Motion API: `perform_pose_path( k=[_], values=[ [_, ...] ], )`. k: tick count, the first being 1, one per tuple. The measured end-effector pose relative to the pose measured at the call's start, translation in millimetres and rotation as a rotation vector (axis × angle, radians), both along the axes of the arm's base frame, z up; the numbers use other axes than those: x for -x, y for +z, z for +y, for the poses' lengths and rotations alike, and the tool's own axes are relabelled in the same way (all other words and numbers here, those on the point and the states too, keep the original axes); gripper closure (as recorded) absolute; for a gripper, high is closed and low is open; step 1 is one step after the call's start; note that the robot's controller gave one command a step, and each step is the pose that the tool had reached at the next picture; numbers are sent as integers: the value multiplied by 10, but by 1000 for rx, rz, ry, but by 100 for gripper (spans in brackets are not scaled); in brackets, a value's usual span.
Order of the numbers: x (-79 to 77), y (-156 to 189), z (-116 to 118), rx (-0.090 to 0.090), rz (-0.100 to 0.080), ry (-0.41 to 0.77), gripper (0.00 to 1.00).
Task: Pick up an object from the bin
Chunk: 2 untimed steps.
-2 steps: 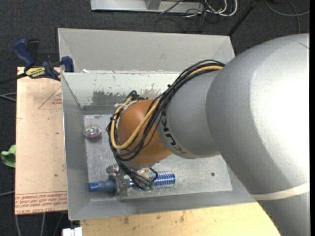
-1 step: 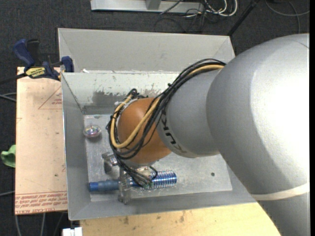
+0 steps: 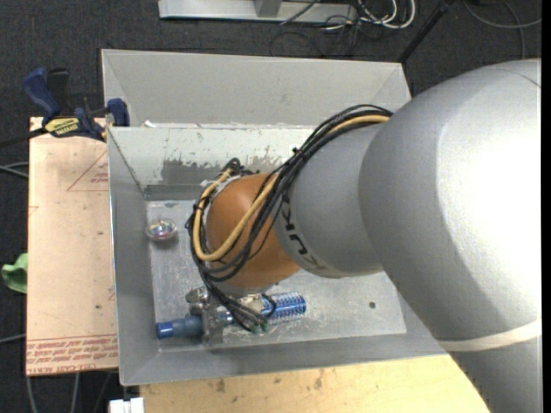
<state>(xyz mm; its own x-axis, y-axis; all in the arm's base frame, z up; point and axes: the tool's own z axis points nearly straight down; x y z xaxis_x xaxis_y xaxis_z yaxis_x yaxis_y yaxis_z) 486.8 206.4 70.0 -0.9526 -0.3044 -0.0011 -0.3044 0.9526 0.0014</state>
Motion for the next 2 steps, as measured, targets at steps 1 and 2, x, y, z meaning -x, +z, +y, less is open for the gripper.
perform_pose_path(
  k=[1,2],
  values=[
    [18,945,-58,-1,-6,4,100],
    [-47,1725,-40,-3,-10,-13,100]
  ],
)
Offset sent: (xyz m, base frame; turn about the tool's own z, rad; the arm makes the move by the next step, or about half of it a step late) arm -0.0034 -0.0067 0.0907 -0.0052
